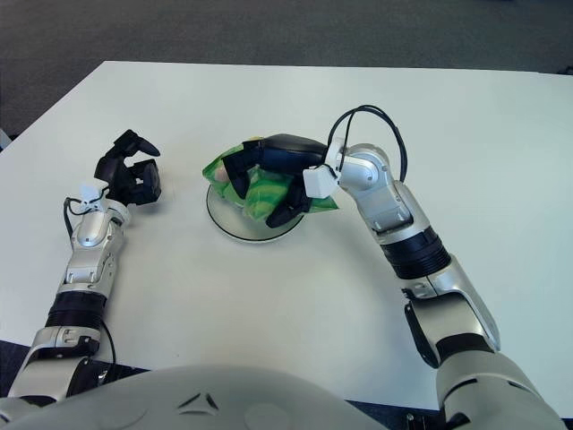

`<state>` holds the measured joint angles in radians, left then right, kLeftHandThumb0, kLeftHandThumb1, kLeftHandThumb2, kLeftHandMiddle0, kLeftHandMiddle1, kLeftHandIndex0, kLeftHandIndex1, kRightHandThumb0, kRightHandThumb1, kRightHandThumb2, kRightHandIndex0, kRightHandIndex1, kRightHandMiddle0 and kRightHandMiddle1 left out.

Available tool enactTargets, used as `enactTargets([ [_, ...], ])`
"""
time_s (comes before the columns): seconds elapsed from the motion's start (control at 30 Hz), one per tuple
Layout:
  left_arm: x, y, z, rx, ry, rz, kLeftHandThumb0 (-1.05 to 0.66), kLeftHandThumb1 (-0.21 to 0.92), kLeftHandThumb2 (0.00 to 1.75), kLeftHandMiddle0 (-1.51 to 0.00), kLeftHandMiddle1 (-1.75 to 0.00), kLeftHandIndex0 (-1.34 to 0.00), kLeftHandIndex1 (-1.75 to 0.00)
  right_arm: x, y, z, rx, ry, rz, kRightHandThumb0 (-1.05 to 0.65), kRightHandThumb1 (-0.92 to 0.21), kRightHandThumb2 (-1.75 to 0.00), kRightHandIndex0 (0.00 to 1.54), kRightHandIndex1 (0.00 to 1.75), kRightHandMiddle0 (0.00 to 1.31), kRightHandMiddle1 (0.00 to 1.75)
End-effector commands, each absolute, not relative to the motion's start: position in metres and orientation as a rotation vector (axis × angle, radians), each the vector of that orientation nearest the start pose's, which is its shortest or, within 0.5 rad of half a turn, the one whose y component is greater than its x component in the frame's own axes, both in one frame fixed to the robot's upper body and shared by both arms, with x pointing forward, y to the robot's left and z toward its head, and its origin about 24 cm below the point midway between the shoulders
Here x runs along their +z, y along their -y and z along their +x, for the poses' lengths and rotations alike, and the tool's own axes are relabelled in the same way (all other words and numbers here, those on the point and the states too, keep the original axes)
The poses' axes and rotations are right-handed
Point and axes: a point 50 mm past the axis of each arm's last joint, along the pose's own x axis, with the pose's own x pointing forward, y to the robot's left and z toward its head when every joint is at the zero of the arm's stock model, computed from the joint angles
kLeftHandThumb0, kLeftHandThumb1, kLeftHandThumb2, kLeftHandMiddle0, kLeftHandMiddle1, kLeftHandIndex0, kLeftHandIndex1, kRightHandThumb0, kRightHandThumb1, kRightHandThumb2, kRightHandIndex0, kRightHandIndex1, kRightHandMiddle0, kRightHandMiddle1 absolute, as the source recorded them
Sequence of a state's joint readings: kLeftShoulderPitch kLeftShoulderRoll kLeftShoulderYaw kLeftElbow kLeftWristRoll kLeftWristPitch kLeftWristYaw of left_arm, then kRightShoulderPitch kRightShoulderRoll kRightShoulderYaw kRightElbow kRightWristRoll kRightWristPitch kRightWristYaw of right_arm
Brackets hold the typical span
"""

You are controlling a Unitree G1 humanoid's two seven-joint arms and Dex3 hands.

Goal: Put the snack into the plate.

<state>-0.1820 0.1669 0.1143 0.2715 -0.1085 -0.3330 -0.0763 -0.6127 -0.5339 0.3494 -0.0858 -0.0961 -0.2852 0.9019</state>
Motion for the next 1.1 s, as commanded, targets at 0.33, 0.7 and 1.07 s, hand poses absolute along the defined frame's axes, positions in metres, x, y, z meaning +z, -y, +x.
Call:
enactTargets([
  [0.33,0.013,-0.189,0.255,0.032,0.07,-0.011,-0.46,0.38,1.24,-1.22,-1.75,-0.56,-1.75,0.196,0.094,0.284,1.439,0.425,-1.183,-0.75,-0.47,-0.74,0.0,0.05,0.0,0.72],
  [0.7,0.012,-0.189,0.255,0.035,0.066,-0.01,-0.46,0.39,1.23,-1.21,-1.75,-0.56,-1.75,0.2,0.1,0.294,1.501,0.435,-1.174,-0.87,-0.58,-0.54,0.0,0.0,0.0,0.47],
  [1.07,0.011,-0.188,0.255,0.03,0.055,-0.01,-0.45,0.4,1.21,-1.21,-1.75,-0.55,-1.75,0.222,0.117,0.306,1.458,0.455,-1.137,-0.87,-0.57,-0.51,0.0,0.0,0.0,0.42],
])
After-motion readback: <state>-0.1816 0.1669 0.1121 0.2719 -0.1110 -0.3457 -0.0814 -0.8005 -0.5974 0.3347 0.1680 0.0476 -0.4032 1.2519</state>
